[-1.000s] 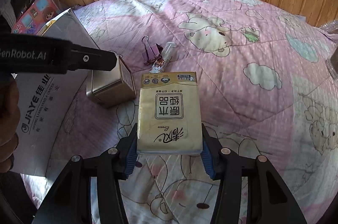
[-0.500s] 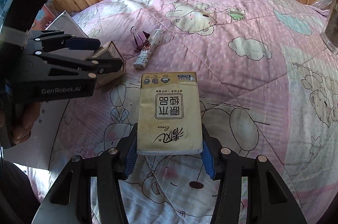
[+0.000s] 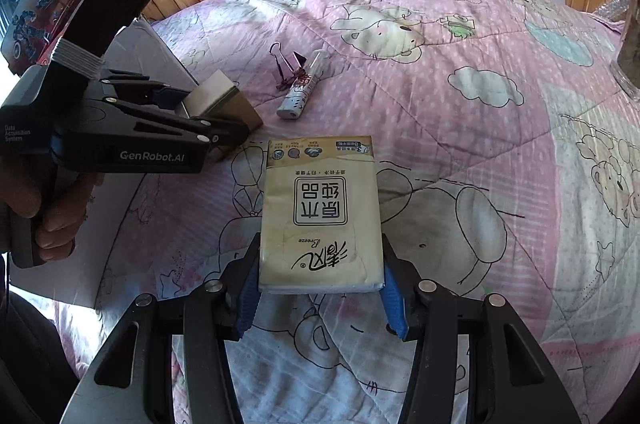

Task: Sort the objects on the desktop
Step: 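Grasp the tan tin box with the left gripper while the right gripper grasps the cream tissue pack, then carry the tin box and tissue pack over the cardboard box with both grippers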

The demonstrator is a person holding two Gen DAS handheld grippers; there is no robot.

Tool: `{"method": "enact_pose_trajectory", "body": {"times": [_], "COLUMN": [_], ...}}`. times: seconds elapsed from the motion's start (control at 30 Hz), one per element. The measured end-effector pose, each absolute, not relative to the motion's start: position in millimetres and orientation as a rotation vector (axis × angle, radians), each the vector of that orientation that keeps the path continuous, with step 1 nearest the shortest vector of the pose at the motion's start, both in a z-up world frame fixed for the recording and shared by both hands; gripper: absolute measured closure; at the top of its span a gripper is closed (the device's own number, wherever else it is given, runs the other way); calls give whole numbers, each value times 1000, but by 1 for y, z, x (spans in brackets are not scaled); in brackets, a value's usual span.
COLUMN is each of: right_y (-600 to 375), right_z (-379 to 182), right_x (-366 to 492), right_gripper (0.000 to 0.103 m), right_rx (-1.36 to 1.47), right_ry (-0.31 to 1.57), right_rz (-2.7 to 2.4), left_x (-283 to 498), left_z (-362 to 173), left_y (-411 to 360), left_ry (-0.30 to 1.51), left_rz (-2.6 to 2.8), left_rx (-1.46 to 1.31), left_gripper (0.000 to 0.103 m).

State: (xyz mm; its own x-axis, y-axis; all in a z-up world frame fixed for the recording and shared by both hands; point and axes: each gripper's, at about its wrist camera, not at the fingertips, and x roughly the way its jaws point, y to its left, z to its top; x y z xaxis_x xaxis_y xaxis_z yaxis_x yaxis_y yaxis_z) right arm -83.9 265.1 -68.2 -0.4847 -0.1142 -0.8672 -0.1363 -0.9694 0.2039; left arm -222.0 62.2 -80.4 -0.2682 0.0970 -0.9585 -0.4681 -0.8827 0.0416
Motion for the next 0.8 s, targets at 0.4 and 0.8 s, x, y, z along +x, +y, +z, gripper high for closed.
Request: {"method": "enact_pose_trajectory", "body": {"times": [0.4,0.8], "right_y": [251,209], "right_z": [-55,-27], "right_x": [-66,-47], "right_gripper": [51,50], "right_rx": [-1542,-1484], "right_ry": [418,428], "right_rz": [2646,2662], "left_x": [-184,-130], "left_z": [-34,22], "left_y": [51,11], "left_ry": [286,176], "left_rz": [2249,2330], "left_rx": [-1525,-1400], "left_gripper": [53,53]}}
